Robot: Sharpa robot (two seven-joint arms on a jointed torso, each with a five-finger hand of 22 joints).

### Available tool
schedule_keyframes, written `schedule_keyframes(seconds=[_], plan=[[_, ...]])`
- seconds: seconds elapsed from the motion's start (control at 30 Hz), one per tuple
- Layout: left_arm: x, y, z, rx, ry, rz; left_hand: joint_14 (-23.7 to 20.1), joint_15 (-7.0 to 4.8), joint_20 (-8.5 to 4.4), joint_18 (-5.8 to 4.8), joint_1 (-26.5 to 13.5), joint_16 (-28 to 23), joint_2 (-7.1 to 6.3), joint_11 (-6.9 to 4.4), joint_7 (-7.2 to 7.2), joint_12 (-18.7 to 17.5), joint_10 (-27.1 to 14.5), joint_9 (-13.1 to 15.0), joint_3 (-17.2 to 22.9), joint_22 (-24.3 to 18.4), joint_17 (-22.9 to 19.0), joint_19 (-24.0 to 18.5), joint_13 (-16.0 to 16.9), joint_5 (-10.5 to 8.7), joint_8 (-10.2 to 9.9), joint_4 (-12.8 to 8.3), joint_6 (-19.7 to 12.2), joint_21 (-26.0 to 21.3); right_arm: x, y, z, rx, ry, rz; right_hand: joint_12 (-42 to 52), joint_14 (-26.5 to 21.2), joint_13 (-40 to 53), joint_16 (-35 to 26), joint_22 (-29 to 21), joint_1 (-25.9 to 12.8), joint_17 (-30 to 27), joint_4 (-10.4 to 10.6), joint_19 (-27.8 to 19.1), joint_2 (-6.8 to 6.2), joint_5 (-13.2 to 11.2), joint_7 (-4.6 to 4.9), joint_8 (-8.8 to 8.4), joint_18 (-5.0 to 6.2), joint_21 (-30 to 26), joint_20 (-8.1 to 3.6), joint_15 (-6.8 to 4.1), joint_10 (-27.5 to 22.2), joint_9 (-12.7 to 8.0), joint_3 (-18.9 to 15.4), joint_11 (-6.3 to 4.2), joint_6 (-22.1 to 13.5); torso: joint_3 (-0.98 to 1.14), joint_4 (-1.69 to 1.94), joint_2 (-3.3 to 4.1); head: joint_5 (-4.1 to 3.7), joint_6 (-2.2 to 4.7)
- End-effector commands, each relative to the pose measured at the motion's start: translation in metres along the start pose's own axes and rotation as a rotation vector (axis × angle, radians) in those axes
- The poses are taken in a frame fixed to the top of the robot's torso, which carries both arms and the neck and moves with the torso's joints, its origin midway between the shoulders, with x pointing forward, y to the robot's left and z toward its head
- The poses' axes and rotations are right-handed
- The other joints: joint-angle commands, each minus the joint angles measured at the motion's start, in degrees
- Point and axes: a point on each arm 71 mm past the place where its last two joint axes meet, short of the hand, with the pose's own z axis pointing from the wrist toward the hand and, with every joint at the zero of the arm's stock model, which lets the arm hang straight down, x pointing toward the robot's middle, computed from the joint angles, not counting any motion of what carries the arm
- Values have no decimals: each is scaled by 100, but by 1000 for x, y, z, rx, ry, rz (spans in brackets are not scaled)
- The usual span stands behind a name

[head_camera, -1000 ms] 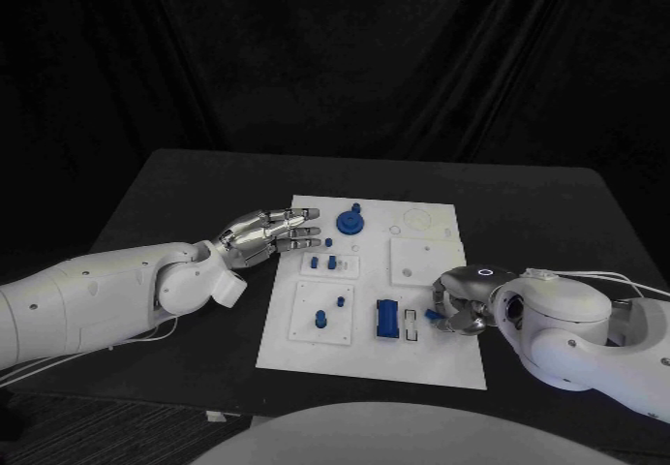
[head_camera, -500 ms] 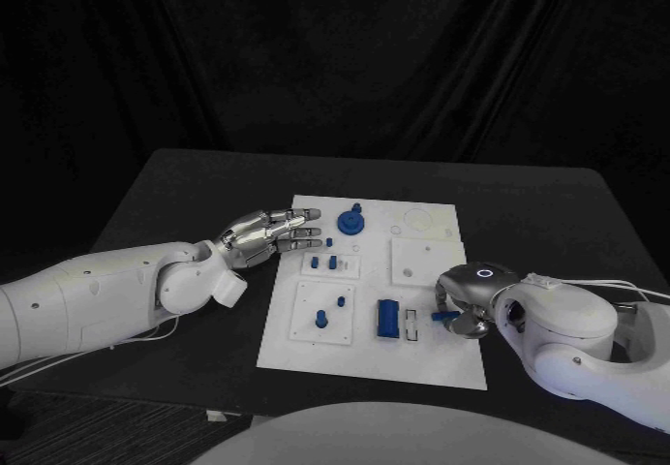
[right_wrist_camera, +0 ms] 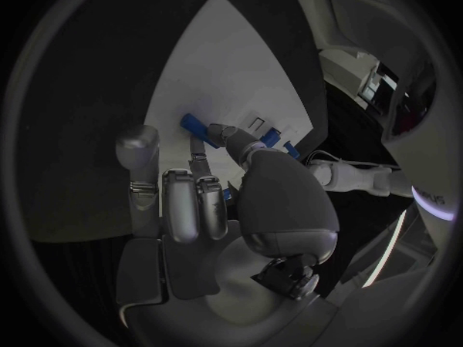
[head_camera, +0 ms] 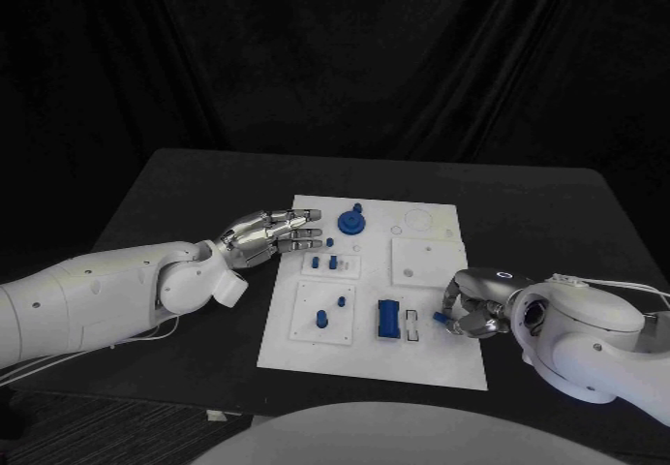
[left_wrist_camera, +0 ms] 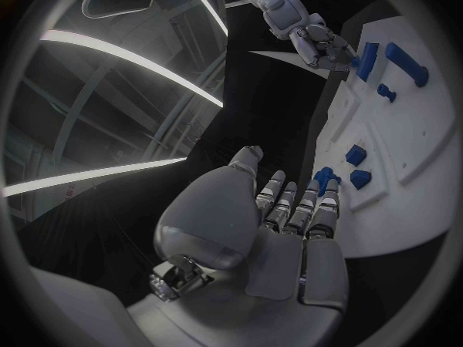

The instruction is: Assemble the parts on the task board

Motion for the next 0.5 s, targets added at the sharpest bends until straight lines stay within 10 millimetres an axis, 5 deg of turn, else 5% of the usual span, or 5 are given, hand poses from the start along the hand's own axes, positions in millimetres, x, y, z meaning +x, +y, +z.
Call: schedule_keyframes(seconds=[0.03,0.5], plan=[[2,0,1,6,15,-11,40,-9,0,-33,-56,30,-20,7,35,39,21,5,34,-4,8,50,9,21,23,2,35,35,2,-3,-1,30,94,310,15,299,1506,-2,544,-69,-4,51,32,4,23,-259,-38,11,25,-1,-16,595,-18,-16,-35,326,-1,0,0,-7,-1],[2,0,0,6,11,-10,40,-11,-1,-33,-61,32,-19,21,36,53,33,6,40,-9,7,49,11,21,27,-2,43,35,-6,-14,5,107,154,622,15,303,1506,7,542,-167,-7,144,45,24,-11,-305,-81,11,38,-20,-43,595,-54,-162,-72,455,-1,1,1,15,-1]])
